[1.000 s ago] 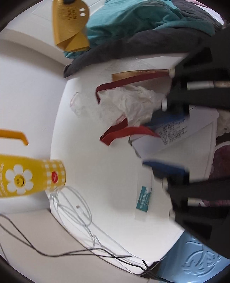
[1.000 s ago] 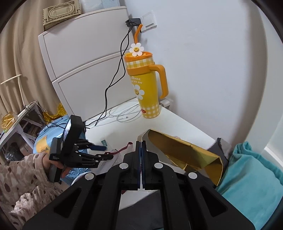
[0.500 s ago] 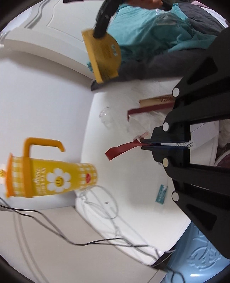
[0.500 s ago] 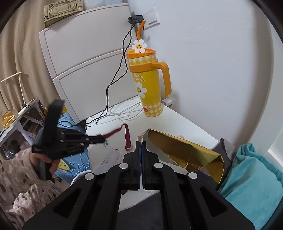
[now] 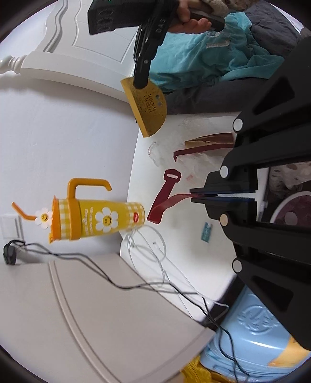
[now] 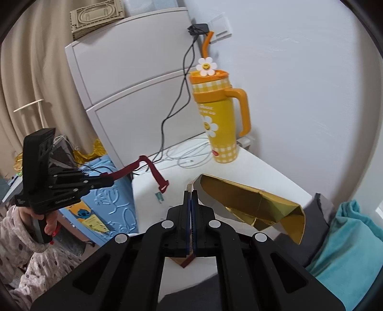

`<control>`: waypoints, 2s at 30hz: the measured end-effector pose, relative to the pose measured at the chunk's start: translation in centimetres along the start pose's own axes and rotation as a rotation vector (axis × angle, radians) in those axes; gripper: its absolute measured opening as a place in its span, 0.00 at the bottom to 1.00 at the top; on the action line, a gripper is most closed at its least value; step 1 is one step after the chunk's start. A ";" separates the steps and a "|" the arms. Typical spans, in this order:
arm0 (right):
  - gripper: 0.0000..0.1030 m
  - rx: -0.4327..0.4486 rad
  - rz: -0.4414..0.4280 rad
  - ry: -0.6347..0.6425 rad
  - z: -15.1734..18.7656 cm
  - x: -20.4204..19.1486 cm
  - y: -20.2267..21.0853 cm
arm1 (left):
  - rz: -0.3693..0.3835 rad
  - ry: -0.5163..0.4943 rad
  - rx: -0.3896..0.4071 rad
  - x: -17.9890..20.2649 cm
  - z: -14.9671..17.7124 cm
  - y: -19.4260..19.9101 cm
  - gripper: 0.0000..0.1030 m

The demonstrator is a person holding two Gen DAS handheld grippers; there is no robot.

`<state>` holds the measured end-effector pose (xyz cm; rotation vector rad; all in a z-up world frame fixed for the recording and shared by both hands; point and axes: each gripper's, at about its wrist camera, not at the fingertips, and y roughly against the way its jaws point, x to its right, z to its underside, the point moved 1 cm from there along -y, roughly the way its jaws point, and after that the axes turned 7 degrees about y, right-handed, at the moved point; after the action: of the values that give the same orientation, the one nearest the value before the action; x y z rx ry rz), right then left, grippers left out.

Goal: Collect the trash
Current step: 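Carry the red ribbon and gold box in both grippers over the trash bin, then open both grippers to drop the ribbon and gold box into the bin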

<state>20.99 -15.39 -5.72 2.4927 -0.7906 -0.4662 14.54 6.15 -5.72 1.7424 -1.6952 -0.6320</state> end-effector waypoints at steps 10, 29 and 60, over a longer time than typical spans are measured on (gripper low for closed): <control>0.00 -0.027 -0.107 0.090 -0.6 -6.4 -1.5 | -0.030 0.103 -0.002 -3.6 5.0 5.1 0.01; 0.00 -0.210 -0.241 0.217 2.3 -21.5 -9.2 | -0.041 0.184 -0.085 -14.8 16.0 10.4 0.01; 0.57 -0.661 -0.234 0.480 11.3 -27.9 -22.9 | 0.060 0.127 -0.342 -22.6 24.3 0.1 0.95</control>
<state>4.45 14.19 -22.50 1.9469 -0.1162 -0.1491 -4.26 26.13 -24.33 1.4536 -1.4498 -0.7212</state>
